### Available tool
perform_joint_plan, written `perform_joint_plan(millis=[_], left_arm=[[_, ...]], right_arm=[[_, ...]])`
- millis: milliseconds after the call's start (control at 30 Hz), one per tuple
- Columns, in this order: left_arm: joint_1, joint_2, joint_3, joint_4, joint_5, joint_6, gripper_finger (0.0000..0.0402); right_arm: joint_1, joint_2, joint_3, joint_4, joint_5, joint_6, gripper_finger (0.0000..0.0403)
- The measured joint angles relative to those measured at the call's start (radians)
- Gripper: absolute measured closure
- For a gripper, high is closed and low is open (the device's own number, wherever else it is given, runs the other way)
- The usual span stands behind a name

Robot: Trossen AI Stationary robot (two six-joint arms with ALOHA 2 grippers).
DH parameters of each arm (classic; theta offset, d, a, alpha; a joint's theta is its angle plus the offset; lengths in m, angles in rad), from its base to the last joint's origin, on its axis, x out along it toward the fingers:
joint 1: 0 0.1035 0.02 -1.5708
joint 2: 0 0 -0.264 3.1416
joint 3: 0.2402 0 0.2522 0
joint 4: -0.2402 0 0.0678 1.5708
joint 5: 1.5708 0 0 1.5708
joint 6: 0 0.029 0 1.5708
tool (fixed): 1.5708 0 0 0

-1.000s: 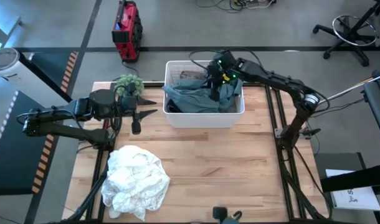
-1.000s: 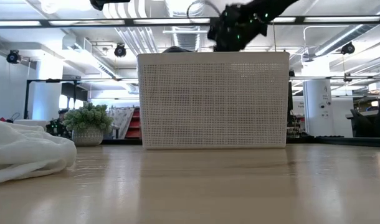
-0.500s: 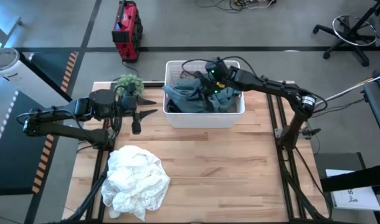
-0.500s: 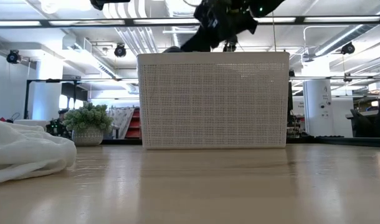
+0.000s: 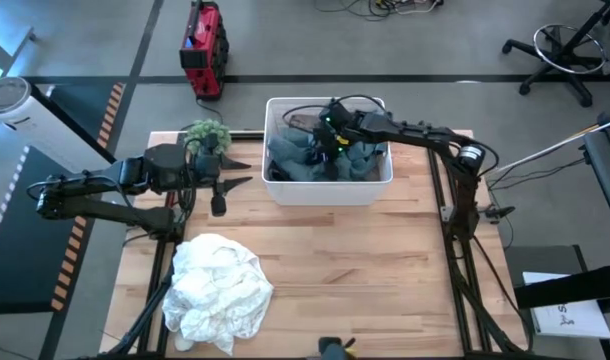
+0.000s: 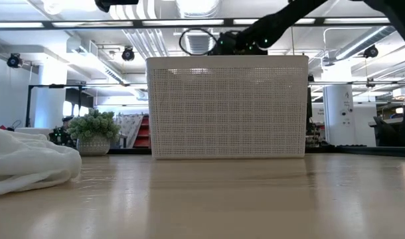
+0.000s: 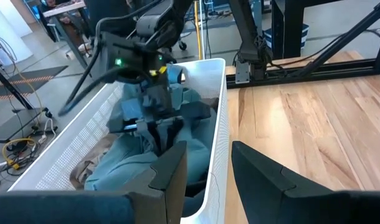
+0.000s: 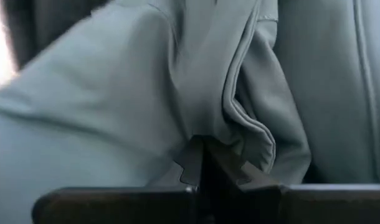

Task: Sort clothes
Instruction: Put the blue pants into the white bin

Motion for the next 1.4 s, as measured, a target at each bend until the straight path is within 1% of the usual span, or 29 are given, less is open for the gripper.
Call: perform_joint_plan(millis=[200, 433, 667, 800, 1067, 1133, 1300, 1400], left_arm=[[0.0, 0.0, 0.0, -0.015, 0.0, -0.007, 0.0288], [0.0, 0.0, 0.0, -0.02, 0.0, -0.008, 0.0288], [0.0, 0.0, 0.0, -0.025, 0.0, -0.008, 0.0288], [0.0, 0.0, -0.002, -0.024, 0.0, -0.008, 0.0288], [0.0, 0.0, -0.004, -0.025, 0.0, -0.008, 0.0288], [0.0, 0.0, -0.004, -0.025, 0.0, -0.008, 0.0288], [0.0, 0.0, -0.008, -0.026, 0.0, -0.008, 0.0288], [0.0, 0.0, -0.009, -0.025, 0.0, -0.008, 0.0288]], right_arm=[[-0.022, 0.049, 0.001, -0.022, -0.003, 0.002, 0.0403], [-0.028, 0.051, 0.001, -0.033, 0.001, 0.004, 0.0403], [-0.025, 0.01, -0.001, -0.04, 0.021, 0.006, 0.0403], [-0.017, -0.025, -0.002, -0.04, 0.059, 0.009, 0.0403], [-0.008, -0.102, -0.002, -0.048, 0.069, 0.011, 0.0403], [-0.005, -0.128, -0.002, -0.066, 0.111, 0.002, 0.0403], [0.0, -0.192, -0.002, -0.126, 0.288, -0.022, 0.0403], [-0.001, -0.21, -0.002, -0.18, 0.371, -0.023, 0.0403]])
